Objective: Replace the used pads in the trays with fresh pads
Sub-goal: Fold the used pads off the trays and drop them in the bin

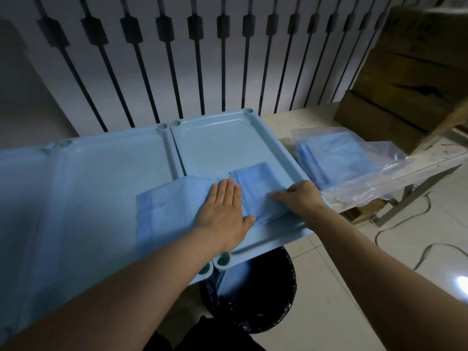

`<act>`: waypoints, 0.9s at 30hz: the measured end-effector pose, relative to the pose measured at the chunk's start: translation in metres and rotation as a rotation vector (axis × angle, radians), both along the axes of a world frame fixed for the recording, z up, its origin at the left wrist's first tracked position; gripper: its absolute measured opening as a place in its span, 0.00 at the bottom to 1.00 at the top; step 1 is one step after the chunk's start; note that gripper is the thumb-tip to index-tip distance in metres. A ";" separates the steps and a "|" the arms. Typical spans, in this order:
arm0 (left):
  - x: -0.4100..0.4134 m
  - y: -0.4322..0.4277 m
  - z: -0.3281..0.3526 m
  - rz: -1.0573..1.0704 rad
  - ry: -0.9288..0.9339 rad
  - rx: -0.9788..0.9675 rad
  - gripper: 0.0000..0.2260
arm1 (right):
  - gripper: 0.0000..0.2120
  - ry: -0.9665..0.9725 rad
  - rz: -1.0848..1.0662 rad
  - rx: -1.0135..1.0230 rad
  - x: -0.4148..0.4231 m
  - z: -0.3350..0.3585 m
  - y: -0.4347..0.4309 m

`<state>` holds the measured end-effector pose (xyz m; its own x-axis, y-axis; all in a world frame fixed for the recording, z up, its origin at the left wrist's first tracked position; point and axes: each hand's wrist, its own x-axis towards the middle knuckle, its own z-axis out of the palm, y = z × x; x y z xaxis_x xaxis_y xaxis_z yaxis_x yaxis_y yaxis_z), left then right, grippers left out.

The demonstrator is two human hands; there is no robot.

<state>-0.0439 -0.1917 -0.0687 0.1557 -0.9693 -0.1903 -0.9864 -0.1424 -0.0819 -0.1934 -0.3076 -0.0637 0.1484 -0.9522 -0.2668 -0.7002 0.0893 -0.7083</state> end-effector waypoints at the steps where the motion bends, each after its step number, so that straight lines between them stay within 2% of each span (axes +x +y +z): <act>1: 0.000 0.005 0.001 -0.015 0.005 -0.013 0.34 | 0.22 -0.061 -0.011 -0.019 -0.001 0.002 0.001; 5: -0.002 0.006 0.008 -0.086 0.075 -0.022 0.30 | 0.17 -0.139 -0.055 -0.127 -0.013 0.011 -0.001; 8: -0.013 -0.002 0.007 -0.122 0.128 0.057 0.29 | 0.15 -0.162 -0.077 -0.173 -0.021 0.019 -0.002; 12: -0.022 -0.006 -0.001 -0.101 0.155 0.054 0.29 | 0.14 -0.067 0.023 -0.318 -0.023 0.027 0.008; 15: -0.017 -0.004 0.008 -0.060 0.317 -0.056 0.26 | 0.10 -0.014 0.102 -0.442 -0.015 0.033 0.022; 17: -0.011 -0.001 0.017 0.102 0.604 -0.263 0.20 | 0.09 0.026 0.147 -0.508 -0.007 0.038 0.034; 19: -0.005 0.003 0.027 0.365 0.967 -0.428 0.12 | 0.09 0.083 0.194 -0.580 0.005 0.039 0.048; 22: 0.008 0.000 0.035 0.767 1.499 -0.449 0.10 | 0.13 0.143 0.337 -0.624 0.024 0.033 0.071; 24: 0.015 -0.003 0.030 0.881 1.534 -0.383 0.19 | 0.17 0.077 0.431 -0.534 0.033 0.028 0.083; 26: 0.019 -0.005 0.020 0.898 1.412 -0.337 0.26 | 0.16 -0.096 0.390 -0.409 0.034 0.028 0.085; 27: 0.018 -0.004 0.020 0.880 1.362 -0.314 0.25 | 0.14 -0.158 0.342 -0.386 0.033 0.029 0.082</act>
<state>-0.0262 -0.1958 -0.0489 0.5365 -0.7044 -0.4647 0.0824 -0.5043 0.8596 -0.1608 -0.2259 -0.0343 0.4774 -0.8669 0.1436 -0.5263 -0.4129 -0.7433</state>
